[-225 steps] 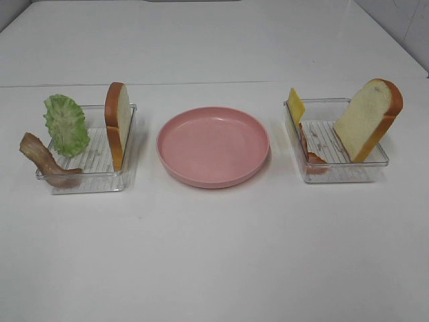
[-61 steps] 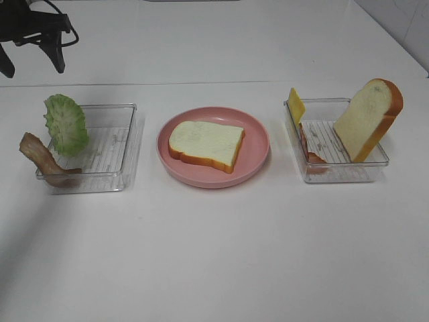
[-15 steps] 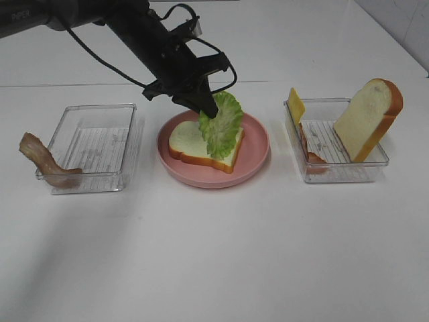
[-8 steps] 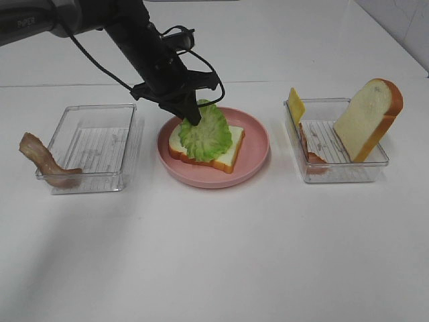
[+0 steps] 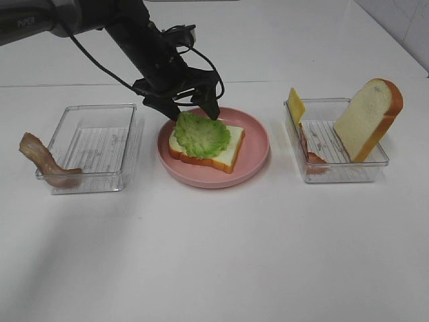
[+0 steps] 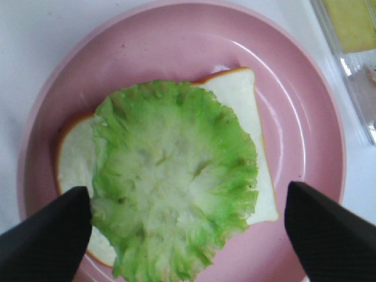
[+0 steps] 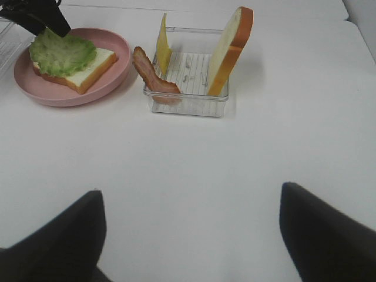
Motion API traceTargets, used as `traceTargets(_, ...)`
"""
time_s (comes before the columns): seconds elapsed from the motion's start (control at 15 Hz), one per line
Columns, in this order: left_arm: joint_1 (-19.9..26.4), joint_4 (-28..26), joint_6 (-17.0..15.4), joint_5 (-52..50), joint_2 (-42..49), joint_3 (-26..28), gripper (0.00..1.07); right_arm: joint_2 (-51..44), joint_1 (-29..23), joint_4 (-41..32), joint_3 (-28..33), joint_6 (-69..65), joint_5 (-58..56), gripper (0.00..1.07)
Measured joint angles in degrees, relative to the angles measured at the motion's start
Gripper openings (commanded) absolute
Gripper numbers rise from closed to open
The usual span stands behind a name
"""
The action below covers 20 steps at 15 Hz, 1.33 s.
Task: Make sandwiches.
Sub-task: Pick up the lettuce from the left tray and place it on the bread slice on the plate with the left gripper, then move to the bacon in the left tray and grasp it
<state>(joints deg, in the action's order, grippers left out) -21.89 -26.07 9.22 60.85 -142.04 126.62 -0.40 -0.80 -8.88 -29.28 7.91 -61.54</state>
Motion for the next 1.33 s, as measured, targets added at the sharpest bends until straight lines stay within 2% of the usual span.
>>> traceTargets(0.13, 0.29, 2.58, -1.03, 0.23, 2.12, 0.0, 0.88, 0.0, 0.0, 0.0, 0.0, 0.0, 0.0, 0.77)
traceTargets(0.4, 2.64, 10.54, -6.36, 5.56, 5.56, 0.34, 0.87, 0.0, 0.0, 0.0, 0.0, 0.0, 0.0, 0.77)
traceTargets(0.6, 4.58, 12.55, -9.8, 8.31, 7.79, 0.86, 0.87, 0.0, 0.0, 0.0, 0.0, 0.0, 0.0, 0.77)
traceTargets(0.73, 5.44, 14.04, -10.54, 8.48, 9.22, 0.86, 0.86, 0.0, 0.0, 0.0, 0.0, 0.0, 0.0, 0.77)
traceTargets(0.8, 5.73, 15.64, -10.6, 8.54, 10.2, 0.86, 0.82, 0.0, 0.0, 0.0, 0.0, 0.0, 0.0, 0.77)
traceTargets(0.93, 6.25, 21.14, -11.29, 8.59, 12.32, 0.92, 0.75, 0.0, 0.0, -0.06, 0.0, 0.0, 0.0, 0.77)
traceTargets(1.07, 7.45, 23.15, -12.78, 8.59, 15.36, -1.66, 0.74, 0.0, 0.0, -0.29, 0.0, 0.0, 0.0, 0.77)
traceTargets(1.27, 9.4, 23.61, -13.75, 8.59, 20.91, -9.68, 0.74, 0.0, 0.0, -0.46, 0.0, 0.0, 0.0, 0.77)
traceTargets(1.33, 10.71, 24.01, -14.78, 8.71, 24.92, -15.18, 0.74, 0.0, 0.0, -0.8, 0.0, 0.0, 0.0, 0.77)
